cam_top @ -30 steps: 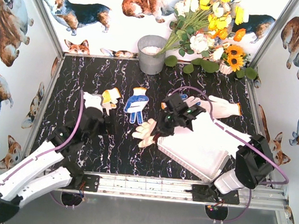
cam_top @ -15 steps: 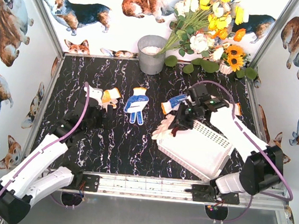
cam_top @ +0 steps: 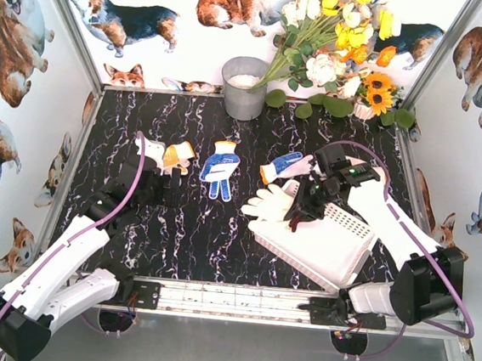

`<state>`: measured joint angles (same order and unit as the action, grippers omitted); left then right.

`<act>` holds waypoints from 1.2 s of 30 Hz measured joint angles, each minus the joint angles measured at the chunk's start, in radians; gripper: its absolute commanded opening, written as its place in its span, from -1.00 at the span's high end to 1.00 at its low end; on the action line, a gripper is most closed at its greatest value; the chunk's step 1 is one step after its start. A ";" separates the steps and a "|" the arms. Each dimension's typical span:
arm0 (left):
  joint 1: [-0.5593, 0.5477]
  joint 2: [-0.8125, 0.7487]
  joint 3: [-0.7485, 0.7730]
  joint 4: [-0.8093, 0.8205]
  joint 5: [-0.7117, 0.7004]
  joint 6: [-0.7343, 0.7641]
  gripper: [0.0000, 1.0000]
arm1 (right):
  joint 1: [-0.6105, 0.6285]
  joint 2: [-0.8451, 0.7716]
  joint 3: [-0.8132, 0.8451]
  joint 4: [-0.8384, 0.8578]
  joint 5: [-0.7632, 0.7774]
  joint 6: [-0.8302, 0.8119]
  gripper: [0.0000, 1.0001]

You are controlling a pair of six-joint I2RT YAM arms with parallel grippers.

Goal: Put the gloves into the storage basket
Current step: Place the glove in the bin.

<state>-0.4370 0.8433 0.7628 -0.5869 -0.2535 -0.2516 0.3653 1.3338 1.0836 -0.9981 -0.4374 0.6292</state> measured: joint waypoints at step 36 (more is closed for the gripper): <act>0.001 -0.036 0.000 0.000 -0.012 0.010 -0.99 | -0.020 0.196 -0.084 -0.033 0.283 -0.052 1.00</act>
<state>-0.4362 0.8074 0.7628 -0.5873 -0.2657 -0.2417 0.3454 1.5299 0.9997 -1.0313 -0.1539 0.5774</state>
